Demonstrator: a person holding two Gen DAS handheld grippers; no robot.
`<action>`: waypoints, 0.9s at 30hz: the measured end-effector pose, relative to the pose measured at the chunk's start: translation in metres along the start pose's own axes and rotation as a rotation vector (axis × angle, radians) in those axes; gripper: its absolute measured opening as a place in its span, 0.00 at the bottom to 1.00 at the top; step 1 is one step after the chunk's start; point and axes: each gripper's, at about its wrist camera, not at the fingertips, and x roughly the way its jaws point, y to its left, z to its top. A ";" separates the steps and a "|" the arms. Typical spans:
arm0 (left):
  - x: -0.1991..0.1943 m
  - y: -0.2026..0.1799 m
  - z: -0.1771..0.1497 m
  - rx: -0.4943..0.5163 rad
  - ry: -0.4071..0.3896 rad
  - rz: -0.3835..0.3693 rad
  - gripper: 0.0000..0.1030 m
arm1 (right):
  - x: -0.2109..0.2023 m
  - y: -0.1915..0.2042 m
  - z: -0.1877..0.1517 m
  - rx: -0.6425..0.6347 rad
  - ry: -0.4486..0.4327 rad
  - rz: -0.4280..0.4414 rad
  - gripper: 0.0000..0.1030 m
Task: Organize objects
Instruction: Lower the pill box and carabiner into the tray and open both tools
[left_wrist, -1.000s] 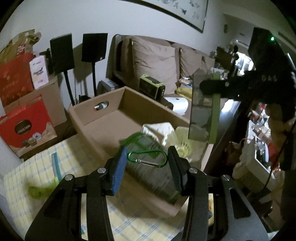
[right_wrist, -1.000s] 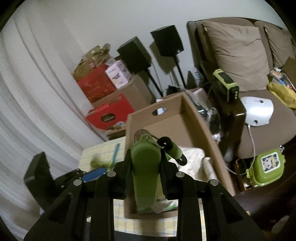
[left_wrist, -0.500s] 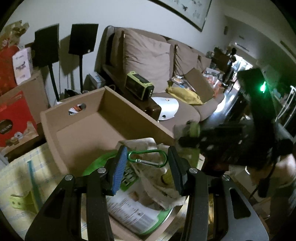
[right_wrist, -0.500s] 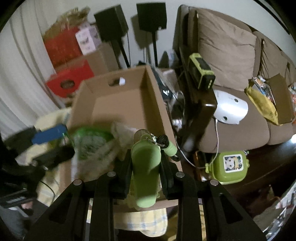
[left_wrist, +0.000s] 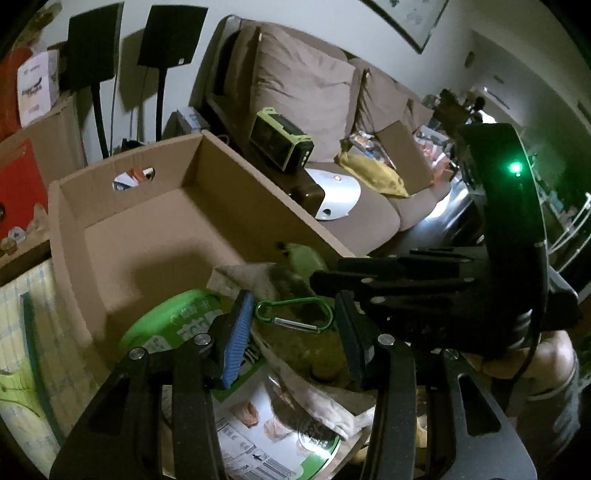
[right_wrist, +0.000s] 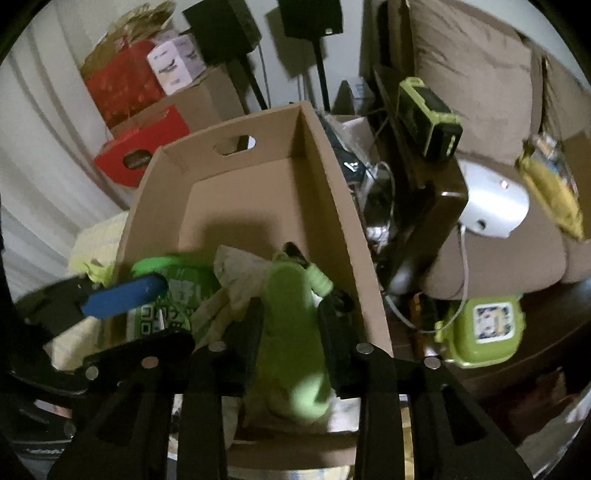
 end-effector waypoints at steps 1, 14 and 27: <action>0.001 0.002 0.000 -0.008 0.000 -0.002 0.45 | -0.002 -0.003 0.000 0.012 -0.007 0.010 0.39; -0.001 0.024 -0.004 -0.149 0.005 -0.076 0.77 | -0.040 -0.016 -0.018 0.078 -0.107 0.029 0.44; -0.036 0.055 -0.014 -0.281 0.013 -0.165 0.85 | -0.056 0.010 -0.033 0.071 -0.141 0.067 0.53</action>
